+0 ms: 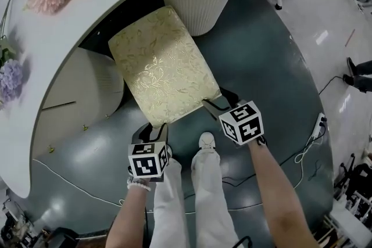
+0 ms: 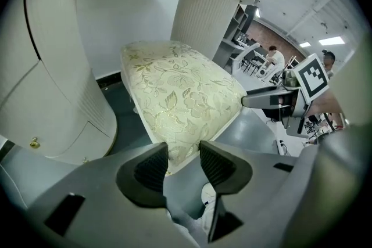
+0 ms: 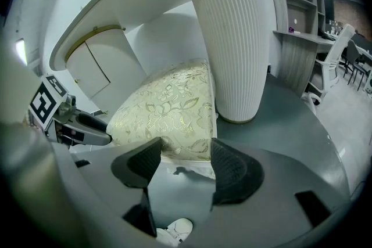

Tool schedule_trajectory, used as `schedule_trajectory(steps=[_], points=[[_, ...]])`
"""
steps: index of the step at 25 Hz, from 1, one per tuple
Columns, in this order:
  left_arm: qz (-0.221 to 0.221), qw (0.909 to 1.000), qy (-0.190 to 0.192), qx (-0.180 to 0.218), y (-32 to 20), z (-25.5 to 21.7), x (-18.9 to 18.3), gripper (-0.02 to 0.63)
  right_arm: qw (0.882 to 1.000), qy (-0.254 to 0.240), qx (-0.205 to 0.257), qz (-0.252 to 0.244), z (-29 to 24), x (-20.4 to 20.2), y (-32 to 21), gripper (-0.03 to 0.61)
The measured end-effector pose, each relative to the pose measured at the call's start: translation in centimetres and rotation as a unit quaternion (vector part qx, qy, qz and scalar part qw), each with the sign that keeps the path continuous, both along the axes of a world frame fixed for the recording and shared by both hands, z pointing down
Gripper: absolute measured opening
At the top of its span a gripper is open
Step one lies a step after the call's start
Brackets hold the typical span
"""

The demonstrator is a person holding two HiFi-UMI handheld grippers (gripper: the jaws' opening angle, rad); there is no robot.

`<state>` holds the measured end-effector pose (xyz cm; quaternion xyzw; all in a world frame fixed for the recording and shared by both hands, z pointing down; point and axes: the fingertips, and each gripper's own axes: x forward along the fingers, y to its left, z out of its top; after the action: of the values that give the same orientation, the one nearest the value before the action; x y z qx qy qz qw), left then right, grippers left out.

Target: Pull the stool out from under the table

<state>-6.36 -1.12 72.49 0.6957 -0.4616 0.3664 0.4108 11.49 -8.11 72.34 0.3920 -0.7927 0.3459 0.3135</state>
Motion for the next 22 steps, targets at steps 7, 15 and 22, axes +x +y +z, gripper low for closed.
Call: schedule_trajectory(steps=[7, 15, 22], points=[[0.032, 0.9994, 0.003, -0.01, 1.9, 0.0, 1.5, 0.186, 1.0, 0.006, -0.01, 0.018, 0.0, 1.7, 2.6, 0.288], [0.073, 0.9971, -0.004, -0.018, 3.4, 0.0, 2.9, 0.183, 0.999, 0.009, -0.02, 0.041, -0.2, 3.5, 5.1, 0.287], [0.116, 0.993, -0.008, -0.021, 4.7, 0.2, 4.3, 0.179, 0.997, 0.017, -0.028, 0.068, 0.0, 5.1, 7.1, 0.286]])
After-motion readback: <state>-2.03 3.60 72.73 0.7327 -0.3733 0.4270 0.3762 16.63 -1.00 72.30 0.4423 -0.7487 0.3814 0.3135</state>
